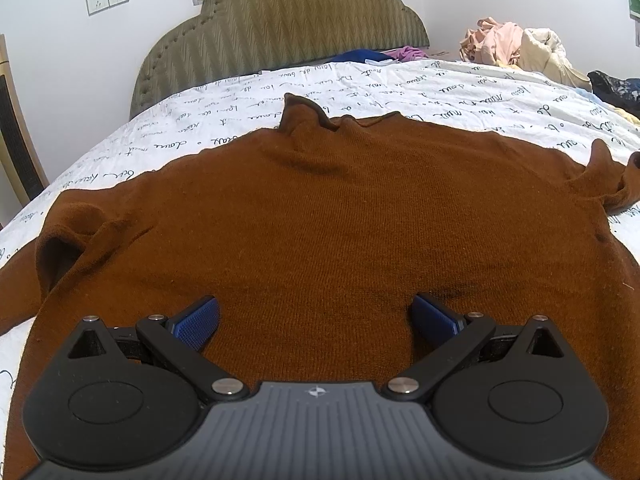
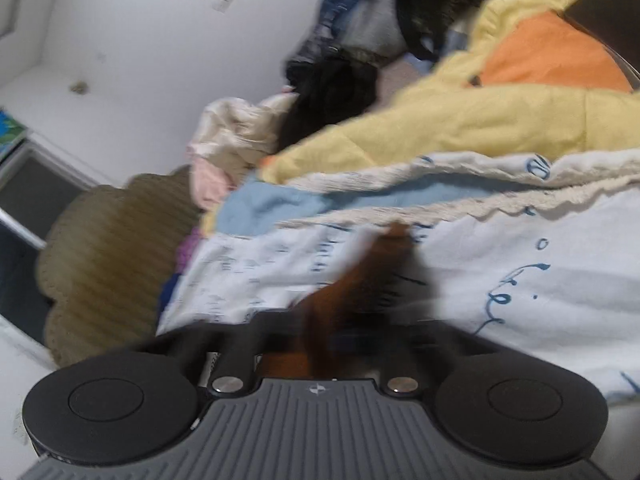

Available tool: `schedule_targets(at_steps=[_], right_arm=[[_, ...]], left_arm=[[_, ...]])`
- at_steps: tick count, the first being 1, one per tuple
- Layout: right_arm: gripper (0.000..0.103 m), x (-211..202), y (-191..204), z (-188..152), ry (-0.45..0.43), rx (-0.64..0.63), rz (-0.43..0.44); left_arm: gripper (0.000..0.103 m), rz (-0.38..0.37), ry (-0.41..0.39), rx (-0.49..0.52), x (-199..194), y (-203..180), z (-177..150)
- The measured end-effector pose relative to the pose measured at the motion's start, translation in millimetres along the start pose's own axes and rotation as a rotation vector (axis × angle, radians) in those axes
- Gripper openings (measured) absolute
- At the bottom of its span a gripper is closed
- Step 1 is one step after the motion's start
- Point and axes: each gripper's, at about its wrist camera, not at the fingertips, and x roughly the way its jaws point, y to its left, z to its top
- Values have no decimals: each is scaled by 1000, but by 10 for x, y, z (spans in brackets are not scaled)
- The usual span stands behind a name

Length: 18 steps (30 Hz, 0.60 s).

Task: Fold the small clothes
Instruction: 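Close the right gripper on the sleeve cuff and lift it, then carry the held sleeve across the sweater body toward the other sleeve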

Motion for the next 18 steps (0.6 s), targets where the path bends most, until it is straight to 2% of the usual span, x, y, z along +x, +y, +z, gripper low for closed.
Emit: schedule_targets(at_steps=[1,3,10,13,18], right_arm=[[11,-28,-23,6,-5,10,23],[11,-151,40,16,-39,-54,-4],[11,-916,394,243,-277,-331,-114],[11,-1060,552,213,-274,-440,-128],[11,-1115,870,-251,-180,-593,-64]], left_arm=[[103,0,0,0,0,-1,0],[103,0,0,1,-1,-2,-1],[103,0,0,-1,-1,-6,1],[103,0,2,-3,-1,-1,3],[103,-8,23,-28,-81,79,89]])
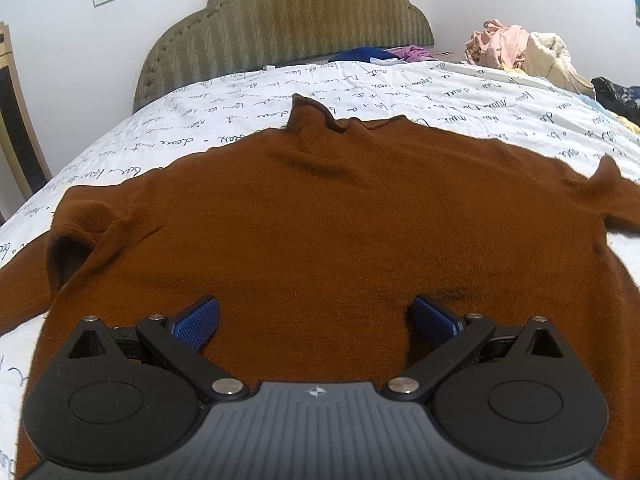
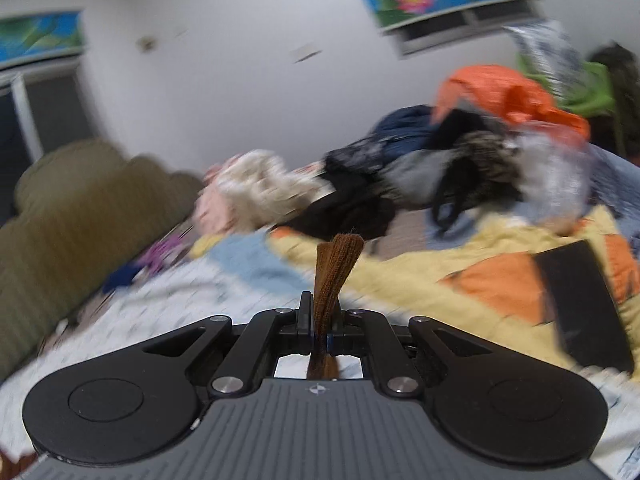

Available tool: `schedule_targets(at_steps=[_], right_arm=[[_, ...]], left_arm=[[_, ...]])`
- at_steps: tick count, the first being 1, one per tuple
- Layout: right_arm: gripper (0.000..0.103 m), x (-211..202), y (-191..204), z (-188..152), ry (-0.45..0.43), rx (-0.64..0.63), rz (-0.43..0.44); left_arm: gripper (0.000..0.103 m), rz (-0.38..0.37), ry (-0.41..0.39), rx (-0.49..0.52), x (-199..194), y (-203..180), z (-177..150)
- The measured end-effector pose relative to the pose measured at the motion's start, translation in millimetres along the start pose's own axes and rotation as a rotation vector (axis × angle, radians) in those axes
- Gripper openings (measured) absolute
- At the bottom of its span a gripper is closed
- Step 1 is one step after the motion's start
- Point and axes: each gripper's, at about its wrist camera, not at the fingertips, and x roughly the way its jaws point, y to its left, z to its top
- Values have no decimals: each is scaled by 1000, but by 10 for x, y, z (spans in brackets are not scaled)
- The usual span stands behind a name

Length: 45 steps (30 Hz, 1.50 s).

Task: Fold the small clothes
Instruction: 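Carry the held sleeve across the sweater body toward the other sleeve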

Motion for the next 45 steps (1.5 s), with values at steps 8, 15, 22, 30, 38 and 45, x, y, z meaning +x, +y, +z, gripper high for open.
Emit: schedule_targets(at_steps=[8,15,22,30,38,45], right_arm=[[11,-85,1177,-539,147,-158,252],[11,-122,2067,-1094,263,-272,383],[11,-132,2352,-1280,296,-305,422],[11,-154,2486,-1372,297,-308,421],[11,-168,2802,-1424,283,-372,454],[11,-158,3072,-1446,290,-413,486]], left_arm=[[103,92,5,-4,99,237,223],[103,86,56,-72,286,362,137],[103,101,26,-56,276,332,71],[103,113,10,-59,269,303,50],[103,107,10,-71,268,320,47],[103,97,12,-83,276,340,48]])
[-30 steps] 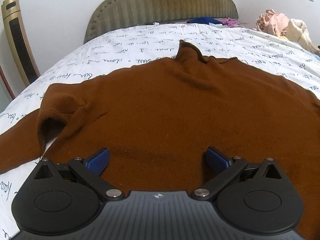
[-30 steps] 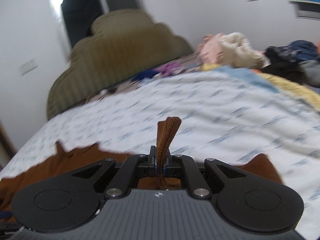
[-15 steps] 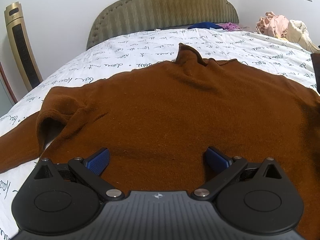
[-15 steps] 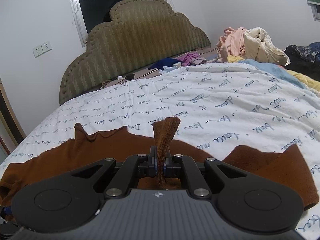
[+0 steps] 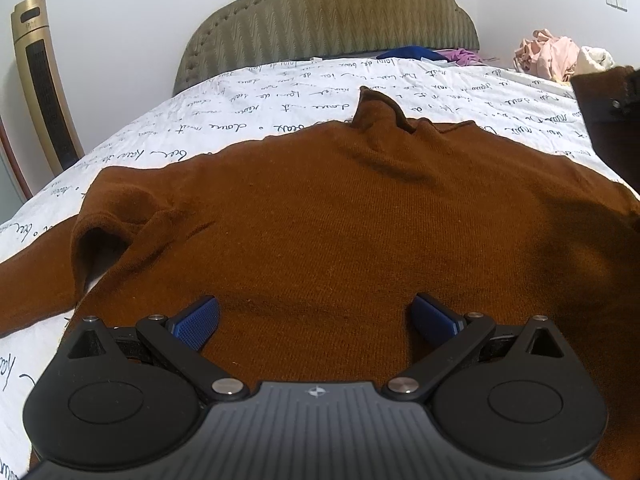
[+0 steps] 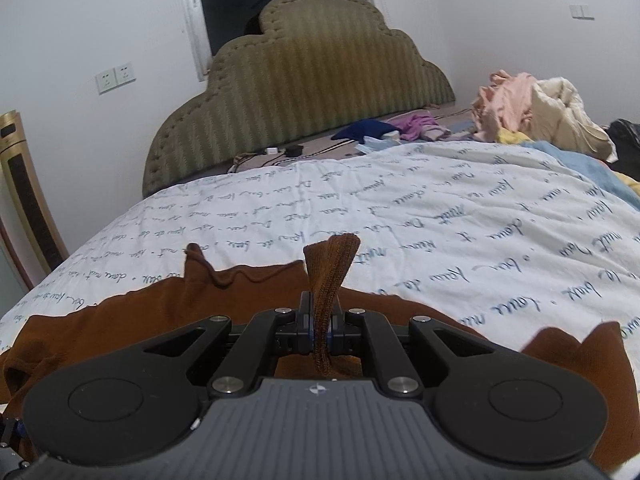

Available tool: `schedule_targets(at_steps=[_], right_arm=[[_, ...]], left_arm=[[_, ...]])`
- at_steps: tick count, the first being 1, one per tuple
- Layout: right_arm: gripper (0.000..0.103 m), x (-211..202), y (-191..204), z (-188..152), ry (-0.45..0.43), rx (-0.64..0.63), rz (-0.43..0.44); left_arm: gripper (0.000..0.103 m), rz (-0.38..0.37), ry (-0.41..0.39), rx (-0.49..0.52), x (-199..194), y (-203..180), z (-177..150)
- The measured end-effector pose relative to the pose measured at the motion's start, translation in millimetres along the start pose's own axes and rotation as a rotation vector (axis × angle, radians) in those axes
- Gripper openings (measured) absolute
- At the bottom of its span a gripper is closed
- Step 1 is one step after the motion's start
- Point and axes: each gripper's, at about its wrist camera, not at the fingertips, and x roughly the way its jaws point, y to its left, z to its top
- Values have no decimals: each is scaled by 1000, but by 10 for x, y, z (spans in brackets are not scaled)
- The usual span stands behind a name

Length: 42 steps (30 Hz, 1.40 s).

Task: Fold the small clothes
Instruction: 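Carry the held sleeve across the sweater body toward the other sleeve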

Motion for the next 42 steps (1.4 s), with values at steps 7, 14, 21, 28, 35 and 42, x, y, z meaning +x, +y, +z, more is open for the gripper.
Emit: schedule_targets(at_steps=[7,14,21,28,35,42], right_arm=[[11,86,238,48,7,-38,33],[11,218,494,71,24,-79,60],[11,361,769,110,33,-109,104],[11,469,1113,132,40,-156,180],[11,648,1408,142,99,-212,275],[11,776,1700,97,141,-283,339]], left_arm=[[103,-7,2,-10,7,10,0],[103,-19,3,-24,16,33,-2],[103,-23,4,-30,18,40,1],[103,-25,4,-31,15,45,1],[103,-26,3,-33,15,44,2],[103,-31,3,-39,14,35,5]])
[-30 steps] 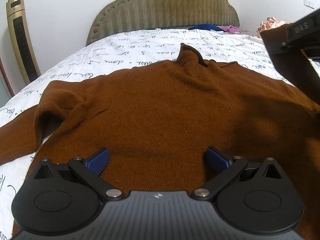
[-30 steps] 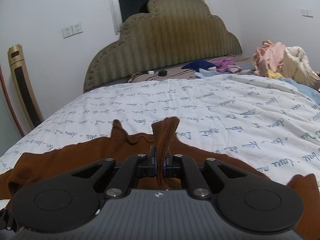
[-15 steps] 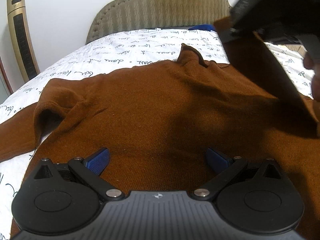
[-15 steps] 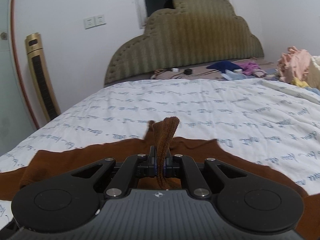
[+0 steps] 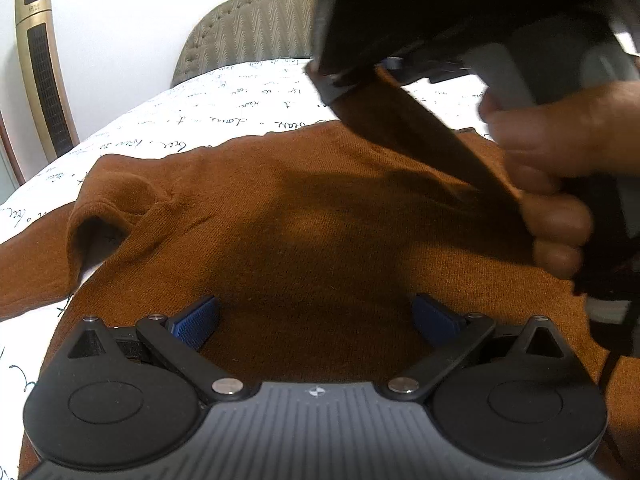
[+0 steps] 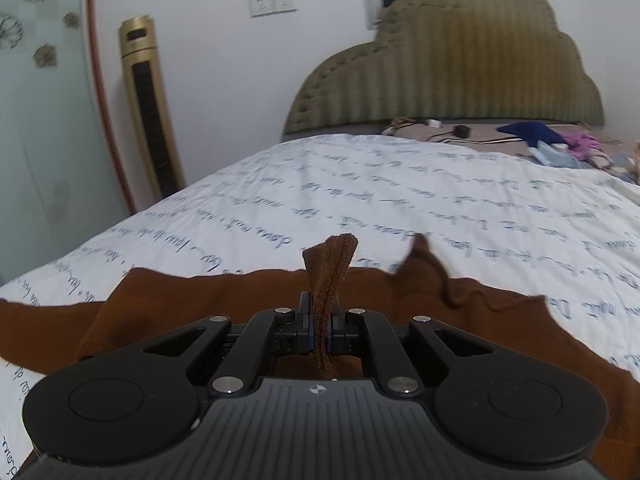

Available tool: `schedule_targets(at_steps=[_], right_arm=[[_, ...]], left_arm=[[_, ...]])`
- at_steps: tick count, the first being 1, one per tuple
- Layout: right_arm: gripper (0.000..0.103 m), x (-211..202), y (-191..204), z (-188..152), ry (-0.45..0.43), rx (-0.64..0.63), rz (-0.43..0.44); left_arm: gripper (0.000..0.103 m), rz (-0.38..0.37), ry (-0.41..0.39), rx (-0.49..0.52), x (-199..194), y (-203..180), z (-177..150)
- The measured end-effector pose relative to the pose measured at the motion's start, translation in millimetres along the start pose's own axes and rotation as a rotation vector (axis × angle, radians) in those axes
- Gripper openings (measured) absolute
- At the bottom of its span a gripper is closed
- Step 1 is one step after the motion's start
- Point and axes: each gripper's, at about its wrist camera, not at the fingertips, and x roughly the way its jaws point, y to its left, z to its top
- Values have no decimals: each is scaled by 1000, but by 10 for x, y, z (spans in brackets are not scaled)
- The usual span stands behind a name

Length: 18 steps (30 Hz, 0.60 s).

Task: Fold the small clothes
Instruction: 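Carry the held sleeve across the sweater body toward the other sleeve, then lower the sleeve onto the sweater body and open the right gripper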

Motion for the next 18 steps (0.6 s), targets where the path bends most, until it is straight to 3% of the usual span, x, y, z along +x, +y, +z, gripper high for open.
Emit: schedule_targets(at_steps=[9,18], right_arm=[[11,158,208,50,28,-64,62],[15,323,163,36,99,-37,129]], left_arm=[[103,-2,0,-3,-14,-9,-6],[103,3,-1,4,-38,-70,-2]])
